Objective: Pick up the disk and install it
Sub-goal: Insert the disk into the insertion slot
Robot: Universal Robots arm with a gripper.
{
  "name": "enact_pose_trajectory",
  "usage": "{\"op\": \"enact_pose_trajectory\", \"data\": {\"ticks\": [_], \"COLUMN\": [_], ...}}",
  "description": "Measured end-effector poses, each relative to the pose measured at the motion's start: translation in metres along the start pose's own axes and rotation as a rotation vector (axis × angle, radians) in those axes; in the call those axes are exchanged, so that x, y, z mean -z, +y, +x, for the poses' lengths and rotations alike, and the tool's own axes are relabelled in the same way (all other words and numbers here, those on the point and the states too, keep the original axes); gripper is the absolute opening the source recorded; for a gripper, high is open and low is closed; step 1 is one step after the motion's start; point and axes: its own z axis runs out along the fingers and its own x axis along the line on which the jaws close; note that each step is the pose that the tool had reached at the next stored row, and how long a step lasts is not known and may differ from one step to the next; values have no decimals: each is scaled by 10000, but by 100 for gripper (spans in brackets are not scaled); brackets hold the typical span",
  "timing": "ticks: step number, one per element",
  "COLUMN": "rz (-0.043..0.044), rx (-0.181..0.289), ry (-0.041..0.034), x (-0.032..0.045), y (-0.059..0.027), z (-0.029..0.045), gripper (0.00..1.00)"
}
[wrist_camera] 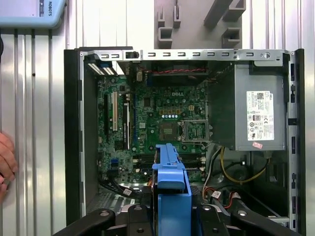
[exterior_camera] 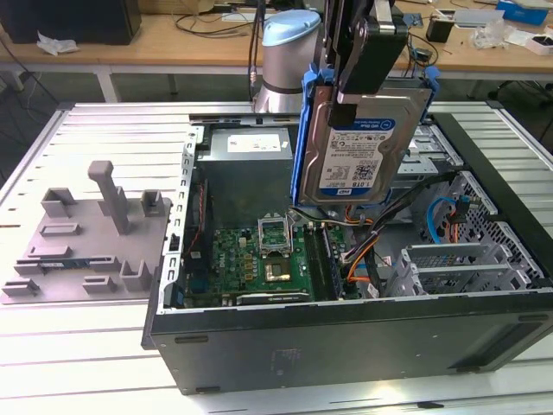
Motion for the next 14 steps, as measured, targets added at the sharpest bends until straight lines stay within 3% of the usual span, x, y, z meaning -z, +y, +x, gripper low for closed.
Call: {"op": "enact_pose_trajectory", "data": {"ticks": [8,14], "rz": [0,0], "rx": [0,0], "ry": [0,0], "x": [0,0], "y": [0,-2], "z": [2,74], "gripper": [36,36]}}
